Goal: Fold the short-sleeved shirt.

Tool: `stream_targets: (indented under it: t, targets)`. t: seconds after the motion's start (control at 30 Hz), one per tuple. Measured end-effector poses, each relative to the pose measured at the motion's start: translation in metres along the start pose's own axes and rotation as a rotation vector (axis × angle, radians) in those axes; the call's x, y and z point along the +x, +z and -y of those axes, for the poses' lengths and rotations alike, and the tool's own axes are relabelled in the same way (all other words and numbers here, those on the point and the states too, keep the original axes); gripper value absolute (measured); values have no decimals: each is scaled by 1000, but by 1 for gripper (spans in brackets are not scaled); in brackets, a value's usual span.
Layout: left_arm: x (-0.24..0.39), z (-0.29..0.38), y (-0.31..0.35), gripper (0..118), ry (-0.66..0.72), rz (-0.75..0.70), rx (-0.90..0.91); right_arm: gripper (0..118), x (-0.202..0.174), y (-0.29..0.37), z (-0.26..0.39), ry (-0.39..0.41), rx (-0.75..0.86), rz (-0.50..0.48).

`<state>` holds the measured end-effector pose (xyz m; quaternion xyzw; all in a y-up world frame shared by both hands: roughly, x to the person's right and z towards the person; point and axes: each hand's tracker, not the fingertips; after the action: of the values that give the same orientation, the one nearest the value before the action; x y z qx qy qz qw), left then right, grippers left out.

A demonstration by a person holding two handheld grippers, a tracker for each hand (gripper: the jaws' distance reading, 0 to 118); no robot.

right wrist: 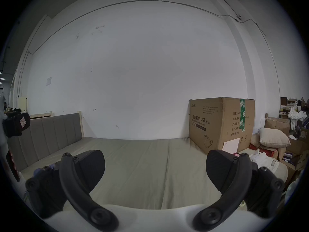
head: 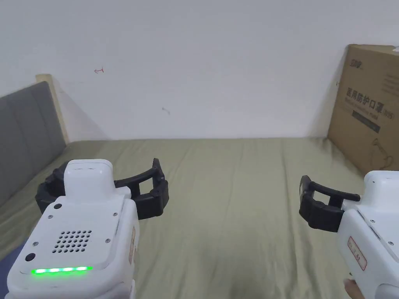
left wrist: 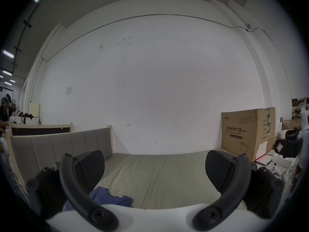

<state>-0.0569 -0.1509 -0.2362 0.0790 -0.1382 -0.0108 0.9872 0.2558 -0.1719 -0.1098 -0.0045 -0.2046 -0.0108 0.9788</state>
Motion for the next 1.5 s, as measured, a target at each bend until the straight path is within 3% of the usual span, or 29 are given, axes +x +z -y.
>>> stream_targets:
  t: [0.37, 0.67, 0.7, 0.73, 0.8, 0.87, 0.93, 1.07, 1.27, 1.37, 1.5]
  targets:
    - [-3, 1, -2, 118, 26, 28, -18, 118, -3, -1, -2, 6, -5, 1]
    - [-4, 3, -6, 109, 42, 37, -55, 115, -3, -1, -1, 17, 3, 6]
    - [-4, 3, -6, 98, 37, 36, -59, 106, -3, 0, -2, 18, 11, -1]
    - [-4, 4, -6, 78, 25, 32, -65, 88, -3, 2, -2, 26, 23, -10]
    - [0, 4, -10, 0, -33, 8, -117, 4, -5, 2, -4, 63, 31, 6]
    - [4, 11, -14, 0, -100, -48, -129, 3, -2, 0, -3, 50, 24, -11]
    - [0, 15, -18, 0, -53, 47, -165, 3, 3, -5, -3, 17, -37, -87]
    - [3, 20, -21, 0, -42, 57, -204, 1, 6, -2, 3, 40, -29, -58]
    - [-17, 29, -17, 0, 22, 82, -284, 0, 7, -9, 9, 4, -60, -68]
    - [-57, 29, 1, 0, 25, 39, -313, 0, -25, -21, 15, -20, -92, -168]
    - [-134, 29, 44, 0, -31, -172, -327, 0, -103, -35, 22, -12, -149, -363]
